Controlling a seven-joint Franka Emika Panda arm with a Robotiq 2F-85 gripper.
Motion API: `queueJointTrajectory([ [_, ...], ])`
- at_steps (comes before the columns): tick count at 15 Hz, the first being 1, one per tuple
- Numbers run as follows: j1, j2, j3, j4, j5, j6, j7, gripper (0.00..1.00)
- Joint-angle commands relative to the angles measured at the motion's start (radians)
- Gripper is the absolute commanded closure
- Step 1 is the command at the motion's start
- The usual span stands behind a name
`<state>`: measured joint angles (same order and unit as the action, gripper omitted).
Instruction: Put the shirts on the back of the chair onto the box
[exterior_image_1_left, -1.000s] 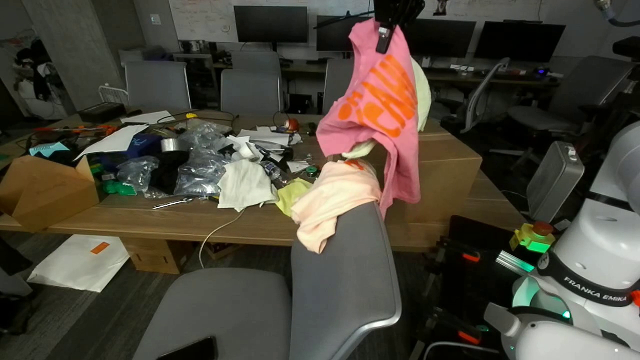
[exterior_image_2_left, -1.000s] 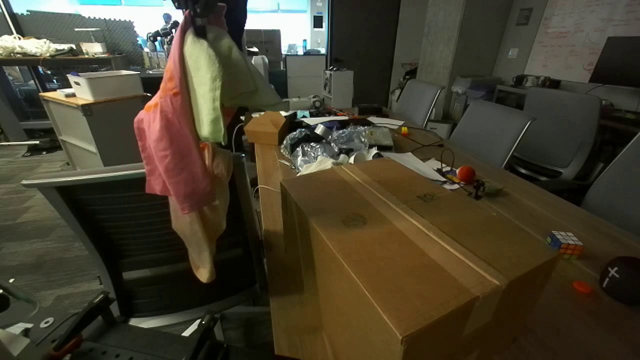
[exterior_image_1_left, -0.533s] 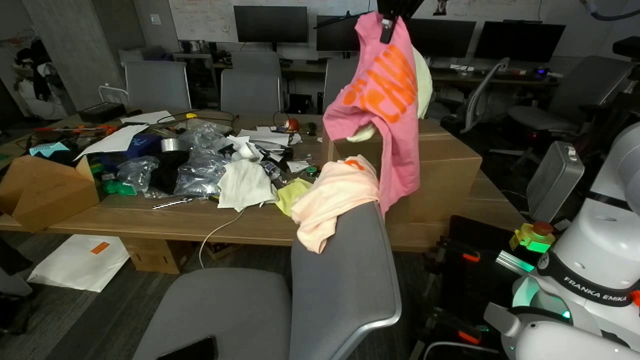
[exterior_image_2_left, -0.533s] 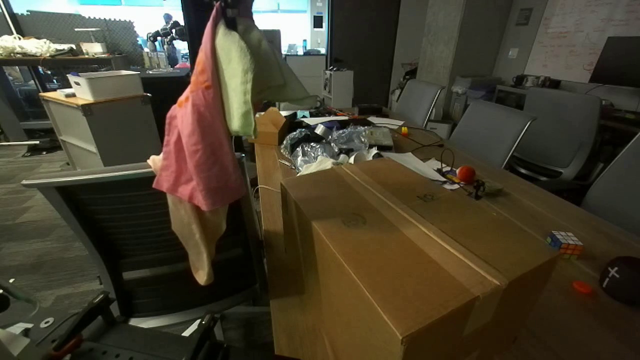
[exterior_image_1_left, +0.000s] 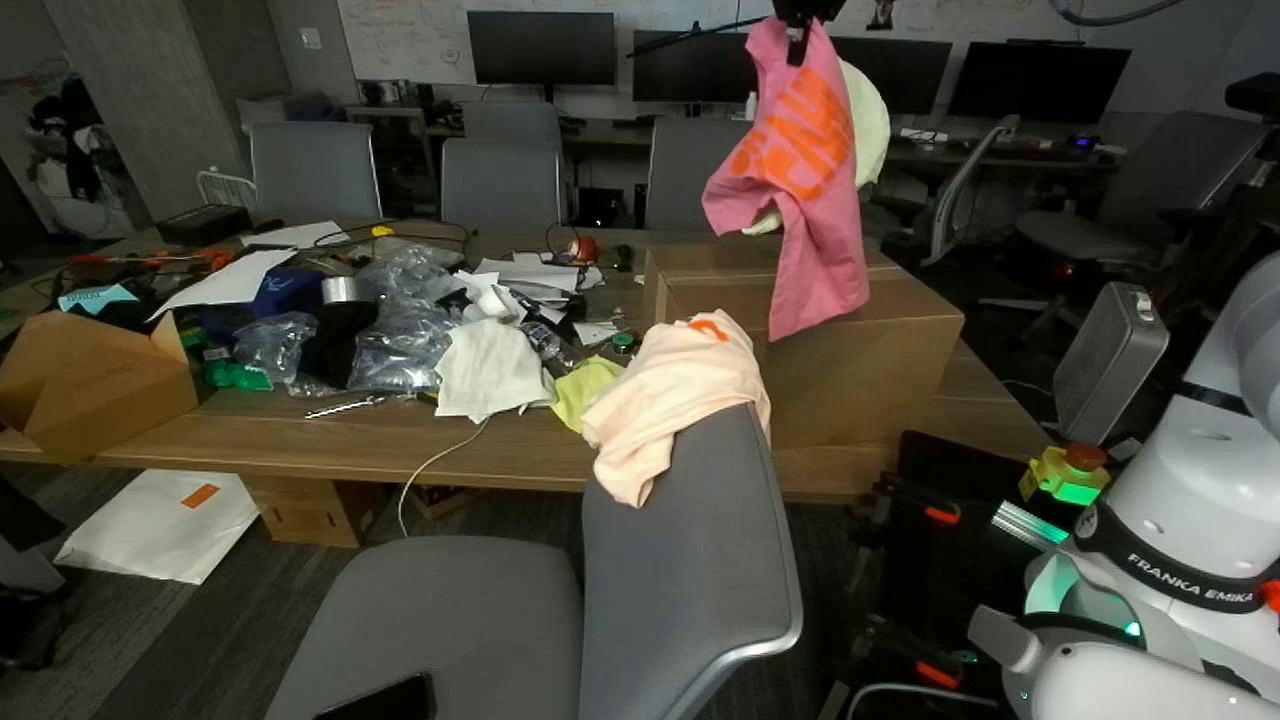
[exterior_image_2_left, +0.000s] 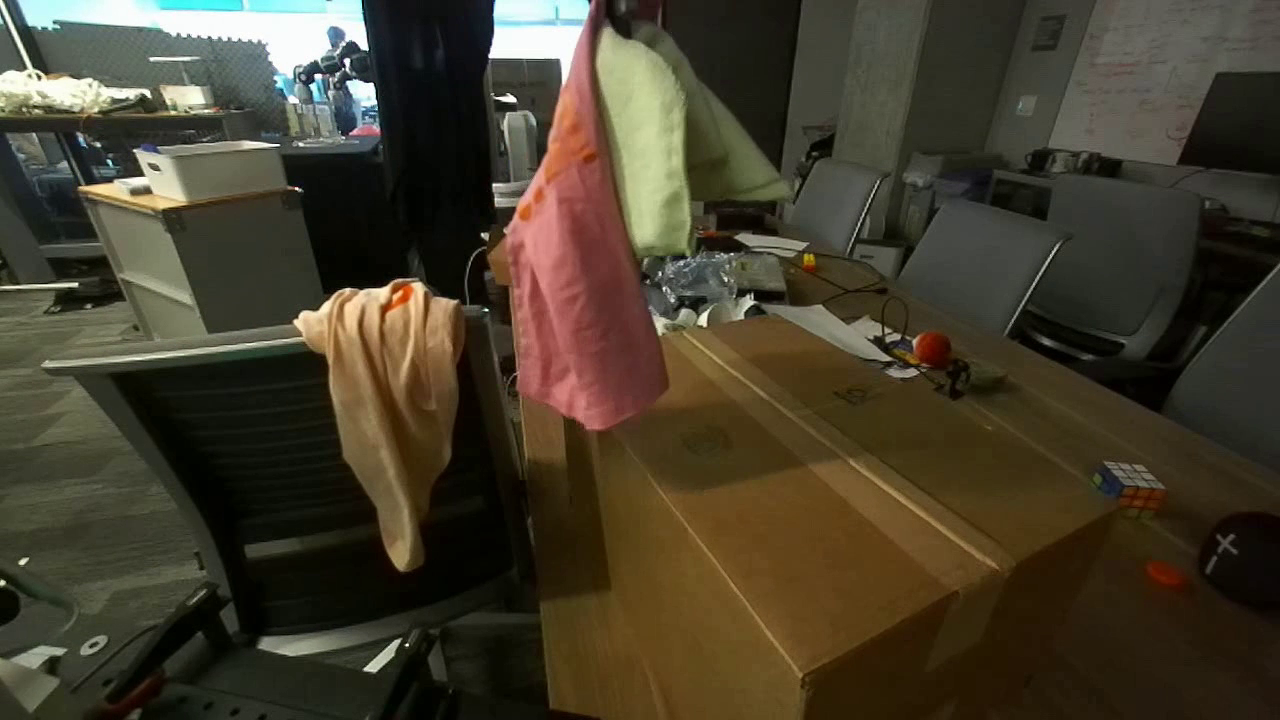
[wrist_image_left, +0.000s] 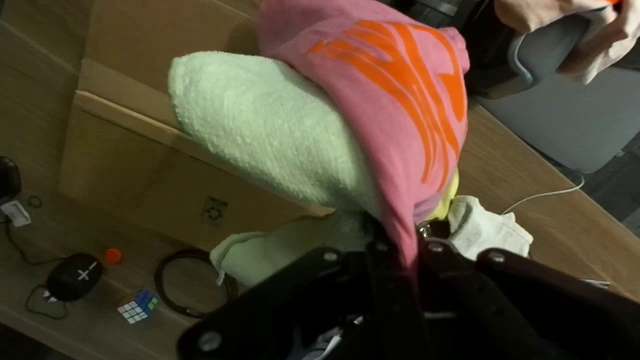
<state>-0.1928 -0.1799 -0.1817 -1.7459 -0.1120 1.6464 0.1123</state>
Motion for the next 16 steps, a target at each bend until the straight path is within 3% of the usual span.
queueJointTrajectory([
  [1,-0.025,0.149,-0.038,0.218,-0.004,-0.077,-0.029,0.98],
  [8,-0.081,0.290,-0.094,0.406,0.084,-0.086,-0.032,0.98],
  [16,-0.138,0.357,-0.111,0.488,0.139,-0.123,-0.024,0.98],
])
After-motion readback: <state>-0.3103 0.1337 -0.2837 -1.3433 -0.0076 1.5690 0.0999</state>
